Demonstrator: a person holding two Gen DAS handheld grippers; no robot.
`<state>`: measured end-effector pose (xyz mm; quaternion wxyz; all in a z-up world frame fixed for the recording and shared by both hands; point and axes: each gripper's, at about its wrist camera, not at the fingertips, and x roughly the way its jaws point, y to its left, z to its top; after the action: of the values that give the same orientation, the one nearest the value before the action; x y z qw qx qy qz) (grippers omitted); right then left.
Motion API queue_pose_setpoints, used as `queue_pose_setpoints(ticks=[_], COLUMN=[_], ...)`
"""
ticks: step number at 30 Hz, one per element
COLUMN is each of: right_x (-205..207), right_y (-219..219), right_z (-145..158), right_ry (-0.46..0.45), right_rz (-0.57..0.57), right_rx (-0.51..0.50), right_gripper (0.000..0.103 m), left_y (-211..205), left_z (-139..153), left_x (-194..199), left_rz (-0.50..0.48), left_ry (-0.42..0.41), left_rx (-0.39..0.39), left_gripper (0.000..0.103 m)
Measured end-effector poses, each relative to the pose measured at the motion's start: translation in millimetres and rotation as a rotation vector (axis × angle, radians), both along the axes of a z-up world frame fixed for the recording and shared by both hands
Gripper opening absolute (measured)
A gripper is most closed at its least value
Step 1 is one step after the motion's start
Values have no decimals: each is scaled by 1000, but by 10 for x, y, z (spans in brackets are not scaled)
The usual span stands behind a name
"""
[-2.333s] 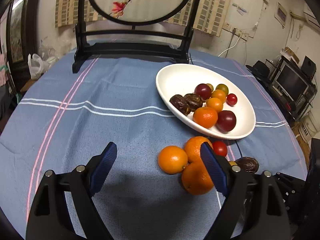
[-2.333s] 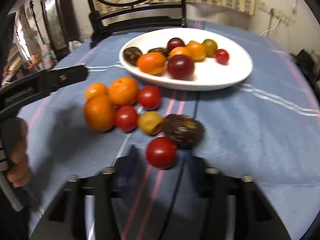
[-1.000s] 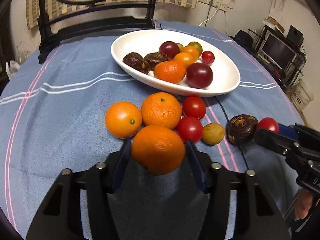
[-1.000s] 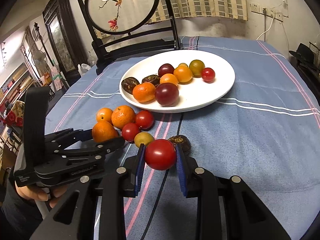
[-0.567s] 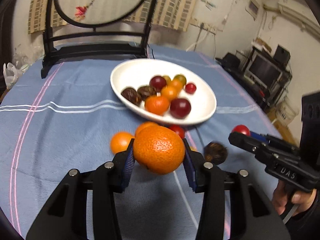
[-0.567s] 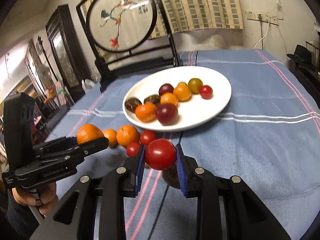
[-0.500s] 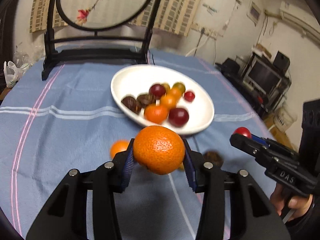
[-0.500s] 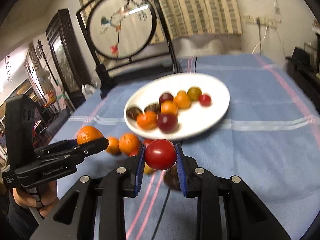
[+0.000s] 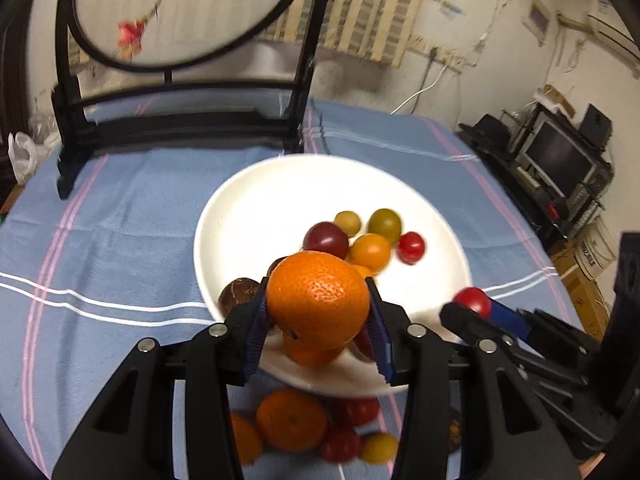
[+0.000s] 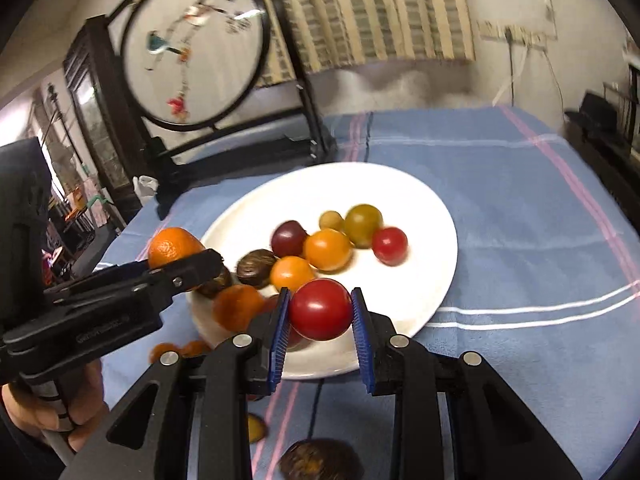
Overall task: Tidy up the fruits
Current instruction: 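Release the orange and red tomato onto the white plate, then grasp an orange with the left tool while the right tool grasps a mangosteen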
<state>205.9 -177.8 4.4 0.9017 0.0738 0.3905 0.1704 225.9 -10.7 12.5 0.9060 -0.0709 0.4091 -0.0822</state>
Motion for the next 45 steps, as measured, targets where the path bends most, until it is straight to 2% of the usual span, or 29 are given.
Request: queue_pose_setpoints(ticks=[3, 4, 5, 6, 8, 12, 14, 19, 22, 28, 33, 40, 43, 45], right_x=[44, 47, 34, 28, 22, -23, -69, -243, -415, -792, -1038, -1044, -985, -950], right_y=[-29, -46, -63, -79, -87, -118, -127, -156, -143, -50, 68, 154, 227, 272], right_z=[-72, -88, -90, -90, -98, -69, -26, 60, 28, -137, -194, -355, -421, -434], right_ry=[15, 14, 9, 5, 9, 10, -4, -23, -24, -14, -27, 45, 70, 67], right_rz=[11, 7, -5, -16, -13, -21, -20, -4, 11, 61, 110, 72, 78, 78], right_rx=[21, 34, 39, 37, 31, 34, 31, 17, -5, -89, -144, -245, -291, -312], right_gripper=[32, 46, 60, 61, 61, 61, 61, 64, 69, 69, 69, 69, 60, 59], left_y=[-11, -14, -12, 0, 26, 111, 172, 340, 427, 542, 564, 645, 664, 667], left_z=[-146, -170, -178, -163, -98, 51, 102, 119, 46, -123, -154, -128, -134, -165], left_x=[146, 173, 185, 173, 106, -82, -198, -548, -725, -943, -1040, -1055, -1046, -1023], left_rz=[16, 21, 29, 42, 64, 74, 87, 108, 125, 147, 142, 148, 152, 148], left_ry=[36, 44, 42, 26, -16, -58, -66, -64, -51, -34, -61, -50, -44, -23], left_rx=[-14, -21, -31, -44, -47, -32, -28, -34, -46, -29, 37, 11, 11, 2], left_gripper=[44, 44, 53, 65, 72, 77, 83, 88, 88, 89, 89, 89, 89, 89])
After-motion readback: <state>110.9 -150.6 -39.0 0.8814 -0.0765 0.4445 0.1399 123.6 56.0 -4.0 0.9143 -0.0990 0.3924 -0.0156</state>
